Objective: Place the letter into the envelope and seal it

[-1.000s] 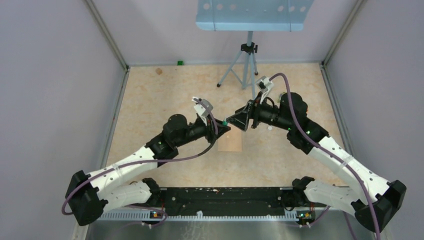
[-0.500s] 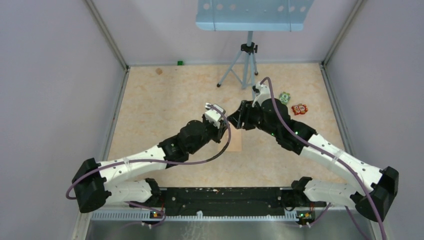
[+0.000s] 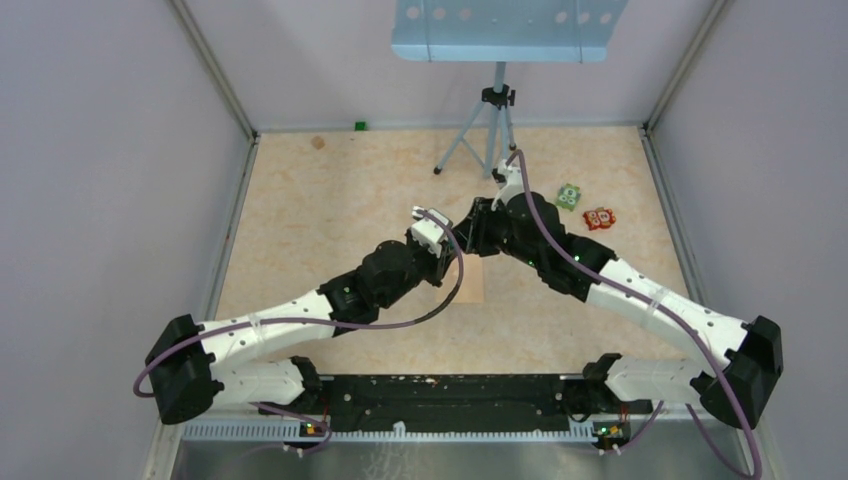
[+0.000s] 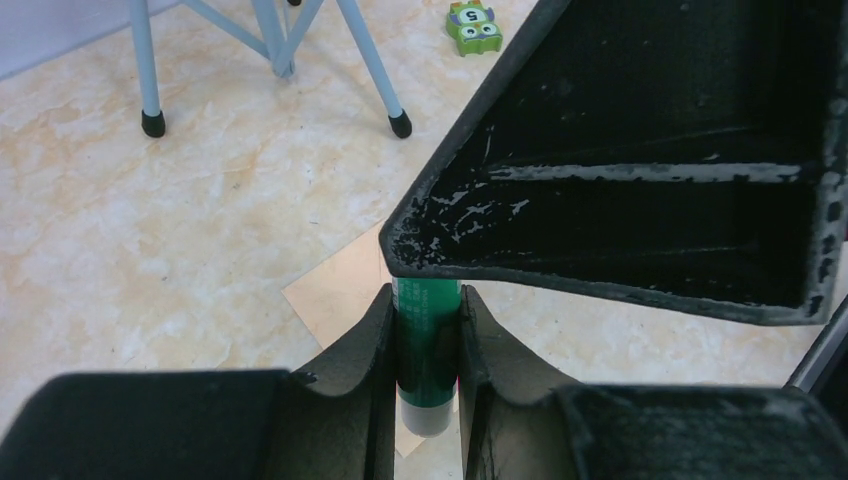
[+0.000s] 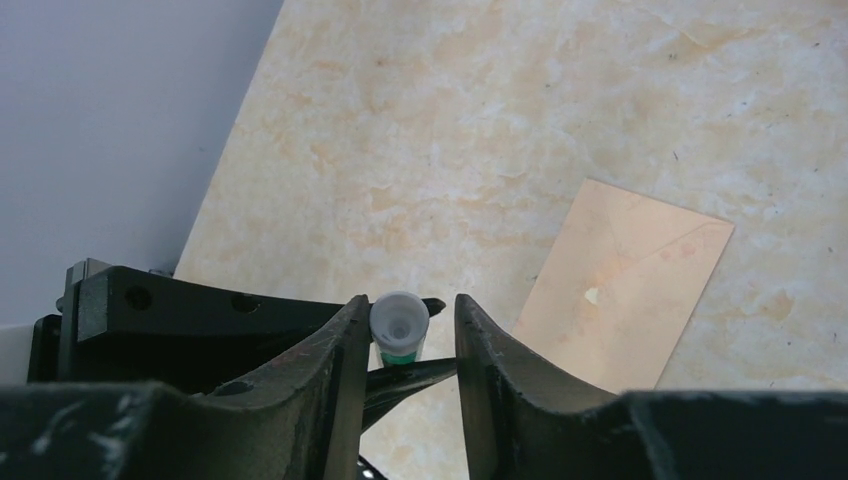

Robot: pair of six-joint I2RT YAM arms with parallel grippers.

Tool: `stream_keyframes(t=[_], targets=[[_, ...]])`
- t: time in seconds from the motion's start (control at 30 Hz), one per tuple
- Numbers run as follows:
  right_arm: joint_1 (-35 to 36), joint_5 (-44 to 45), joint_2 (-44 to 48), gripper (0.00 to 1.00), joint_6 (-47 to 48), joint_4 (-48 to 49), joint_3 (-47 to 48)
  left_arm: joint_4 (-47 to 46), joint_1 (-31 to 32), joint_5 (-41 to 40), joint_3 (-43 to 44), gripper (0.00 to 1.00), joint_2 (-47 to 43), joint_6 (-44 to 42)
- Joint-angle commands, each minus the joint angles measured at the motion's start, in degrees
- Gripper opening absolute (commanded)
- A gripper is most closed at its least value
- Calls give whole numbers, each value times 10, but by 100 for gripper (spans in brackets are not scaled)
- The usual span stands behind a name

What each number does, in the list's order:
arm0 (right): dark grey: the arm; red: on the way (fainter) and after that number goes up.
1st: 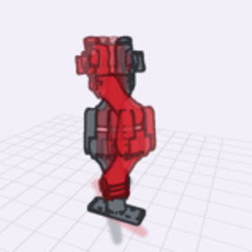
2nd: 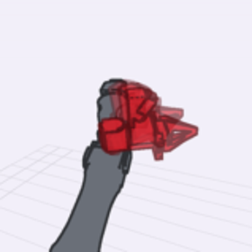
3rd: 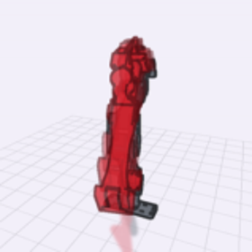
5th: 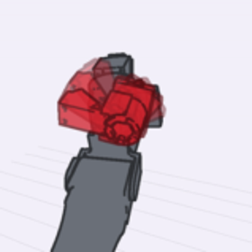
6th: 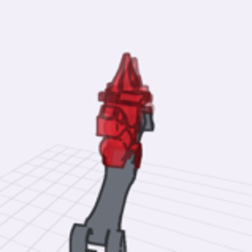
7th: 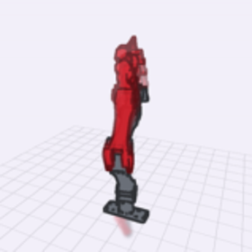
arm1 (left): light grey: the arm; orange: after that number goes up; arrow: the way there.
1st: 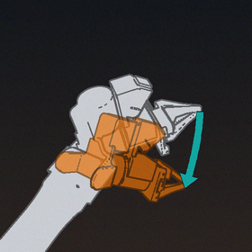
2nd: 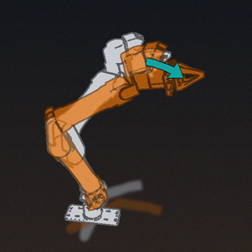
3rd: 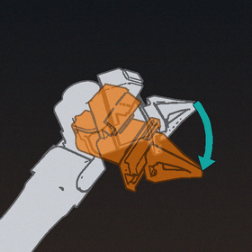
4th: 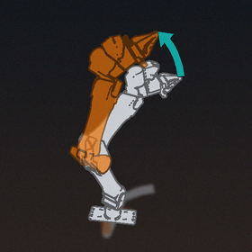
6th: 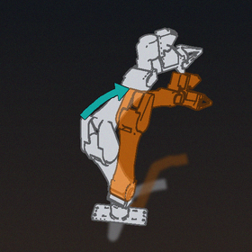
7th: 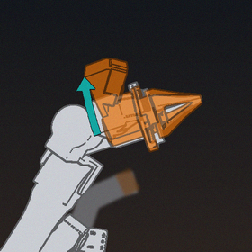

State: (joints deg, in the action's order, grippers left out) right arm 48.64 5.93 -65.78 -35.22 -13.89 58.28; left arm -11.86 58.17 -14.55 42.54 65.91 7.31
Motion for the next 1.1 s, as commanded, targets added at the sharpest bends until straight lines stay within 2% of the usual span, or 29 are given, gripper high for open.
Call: stream_keyframes(t=[0.0, 0.3, 0.43, 0.6, 0.67, 0.77, 0.83, 0.9, 1.0, 1.07], targets=[[10, 1, -10, 33, -6, 25, 29, -25, 2, 2, 17, 0, -3, -4], [9, 0, -1, 5, 29, 17, 29, -21, 0, 12, 4, 0, -15, 18], [-13, -90, 16, 2, 90, 30, 20, -30, -31, 129, -8, 0, -44, 44], [-63, -300, 50, 1, 136, 80, -18, -105, -119, 391, -46, 0, -83, 124], [-76, -354, 60, 0, 141, 94, -29, -145, -147, 467, -62, 0, -89, 160], [-89, -412, 62, 0, 143, 100, -34, -188, -165, 535, -73, 0, -85, 196], [-90, -427, 59, 0, 145, 97, -32, -201, -166, 549, -76, 0, -79, 207], [-90, -416, 58, 9, 143, 86, -27, -182, -167, 526, -73, 0, -77, 198], [-90, -349, 62, 44, 132, 59, -16, -127, -167, 475, -55, 0, -71, 152], [-89, -292, 65, 59, 110, 46, -7, -86, -161, 422, -39, 0, -58, 128]])
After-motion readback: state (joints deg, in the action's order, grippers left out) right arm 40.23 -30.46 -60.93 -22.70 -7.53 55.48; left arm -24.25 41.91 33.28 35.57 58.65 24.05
